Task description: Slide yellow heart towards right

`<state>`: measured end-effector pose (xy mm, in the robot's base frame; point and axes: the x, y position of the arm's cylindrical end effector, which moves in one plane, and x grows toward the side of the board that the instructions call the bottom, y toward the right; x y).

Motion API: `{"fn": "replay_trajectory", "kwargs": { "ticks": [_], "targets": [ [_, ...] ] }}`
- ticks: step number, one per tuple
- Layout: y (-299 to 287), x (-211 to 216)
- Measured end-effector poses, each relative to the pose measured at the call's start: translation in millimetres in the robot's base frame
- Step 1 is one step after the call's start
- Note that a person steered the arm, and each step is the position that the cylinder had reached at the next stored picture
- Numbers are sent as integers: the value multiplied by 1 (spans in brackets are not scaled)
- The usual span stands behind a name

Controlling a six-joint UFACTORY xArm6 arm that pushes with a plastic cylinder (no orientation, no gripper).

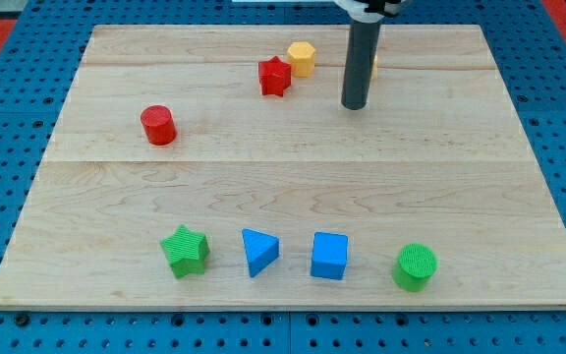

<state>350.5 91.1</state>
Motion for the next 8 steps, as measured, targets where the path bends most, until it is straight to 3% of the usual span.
{"fn": "replay_trajectory", "kwargs": {
  "ticks": [1, 2, 3, 4, 5, 6, 8],
  "targets": [
    [-7, 0],
    [13, -51],
    [13, -71],
    [10, -30],
    [-20, -22],
    [-2, -56],
    [26, -60]
  ]
}}
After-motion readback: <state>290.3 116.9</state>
